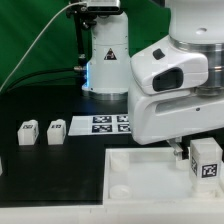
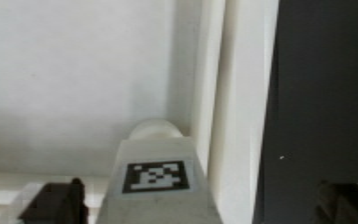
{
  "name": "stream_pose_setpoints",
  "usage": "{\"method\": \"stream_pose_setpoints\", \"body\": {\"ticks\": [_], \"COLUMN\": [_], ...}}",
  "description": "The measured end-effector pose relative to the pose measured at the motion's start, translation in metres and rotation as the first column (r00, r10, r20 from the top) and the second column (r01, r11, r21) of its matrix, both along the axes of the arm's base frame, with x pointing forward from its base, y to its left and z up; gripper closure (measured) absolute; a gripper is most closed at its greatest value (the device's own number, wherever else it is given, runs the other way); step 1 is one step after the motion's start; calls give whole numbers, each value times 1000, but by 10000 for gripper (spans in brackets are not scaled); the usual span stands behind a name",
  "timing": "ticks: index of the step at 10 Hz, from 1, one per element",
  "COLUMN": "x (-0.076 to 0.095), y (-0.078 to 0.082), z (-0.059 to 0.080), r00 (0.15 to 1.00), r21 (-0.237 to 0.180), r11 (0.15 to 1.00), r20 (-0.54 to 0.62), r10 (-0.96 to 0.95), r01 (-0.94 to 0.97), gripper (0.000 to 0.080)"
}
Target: Assemble one leg
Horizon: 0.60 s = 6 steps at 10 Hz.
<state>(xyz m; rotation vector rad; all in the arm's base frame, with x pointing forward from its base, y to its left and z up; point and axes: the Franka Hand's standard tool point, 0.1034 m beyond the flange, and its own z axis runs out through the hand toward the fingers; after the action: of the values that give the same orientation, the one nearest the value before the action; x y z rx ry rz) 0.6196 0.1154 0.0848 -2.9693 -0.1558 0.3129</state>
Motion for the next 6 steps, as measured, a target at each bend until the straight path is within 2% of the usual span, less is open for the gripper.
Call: {"method": "stream_pose_setpoints", "body": {"ticks": [2,6], "x": [0,2], "y": [0,-1], "z": [0,-1], "r00": [1000,998], "r21": [0,-5], "r11": [1000,998], "r20": [-1,21], "r10": [0,-68], "r01": [0,68], "gripper": [472,486]}}
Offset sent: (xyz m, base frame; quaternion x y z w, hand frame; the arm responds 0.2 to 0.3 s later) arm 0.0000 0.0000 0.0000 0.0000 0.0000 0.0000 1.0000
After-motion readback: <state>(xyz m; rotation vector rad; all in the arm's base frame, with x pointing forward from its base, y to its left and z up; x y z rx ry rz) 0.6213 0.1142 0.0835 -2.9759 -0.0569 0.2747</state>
